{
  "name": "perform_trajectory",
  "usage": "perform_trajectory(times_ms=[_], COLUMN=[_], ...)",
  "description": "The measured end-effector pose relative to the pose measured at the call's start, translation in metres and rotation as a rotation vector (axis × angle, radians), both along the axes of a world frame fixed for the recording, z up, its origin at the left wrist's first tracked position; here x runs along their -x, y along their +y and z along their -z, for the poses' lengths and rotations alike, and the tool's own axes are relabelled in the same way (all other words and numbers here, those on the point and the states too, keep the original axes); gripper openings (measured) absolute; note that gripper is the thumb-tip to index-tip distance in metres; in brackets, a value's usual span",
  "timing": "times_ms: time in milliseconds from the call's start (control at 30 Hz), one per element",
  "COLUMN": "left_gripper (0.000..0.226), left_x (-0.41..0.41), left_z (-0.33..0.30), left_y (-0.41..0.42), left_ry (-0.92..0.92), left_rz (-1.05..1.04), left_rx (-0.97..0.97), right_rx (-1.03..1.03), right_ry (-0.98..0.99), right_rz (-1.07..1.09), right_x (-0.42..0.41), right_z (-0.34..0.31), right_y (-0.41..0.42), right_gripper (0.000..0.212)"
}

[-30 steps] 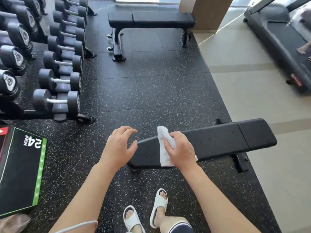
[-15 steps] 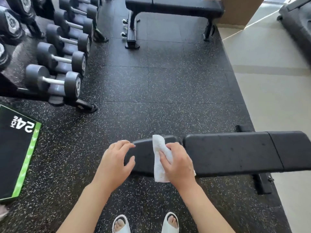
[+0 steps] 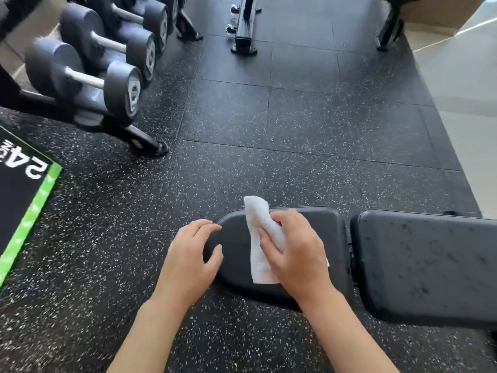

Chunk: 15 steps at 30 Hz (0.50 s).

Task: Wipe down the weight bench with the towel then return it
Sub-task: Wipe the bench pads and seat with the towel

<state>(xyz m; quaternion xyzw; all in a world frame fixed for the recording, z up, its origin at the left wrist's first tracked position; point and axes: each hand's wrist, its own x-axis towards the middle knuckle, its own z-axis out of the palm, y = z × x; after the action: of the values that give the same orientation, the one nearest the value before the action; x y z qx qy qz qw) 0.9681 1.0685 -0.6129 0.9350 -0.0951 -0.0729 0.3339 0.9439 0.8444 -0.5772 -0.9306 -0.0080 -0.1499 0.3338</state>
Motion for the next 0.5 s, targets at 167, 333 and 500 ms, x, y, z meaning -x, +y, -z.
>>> perform_trajectory(times_ms=[167,333,500], left_gripper=[0.042,0.036,0.021], left_x=[-0.008,-0.027,-0.045], left_z=[0.051,0.075,0.085], left_y=[0.017,0.035,0.053], left_ry=[-0.083,-0.167,-0.189], left_rz=[0.019,0.026,-0.007], left_rx=[-0.014,-0.011,-0.011], right_rx=[0.134,0.205,0.312], right_ry=[-0.100,-0.144,-0.100], right_rz=[-0.058,-0.109,-0.159], right_x=[-0.041,-0.086,-0.097], right_z=[0.040,0.072,0.105], right_y=[0.012,0.035,0.078], right_gripper=[0.023,0.022,0.022])
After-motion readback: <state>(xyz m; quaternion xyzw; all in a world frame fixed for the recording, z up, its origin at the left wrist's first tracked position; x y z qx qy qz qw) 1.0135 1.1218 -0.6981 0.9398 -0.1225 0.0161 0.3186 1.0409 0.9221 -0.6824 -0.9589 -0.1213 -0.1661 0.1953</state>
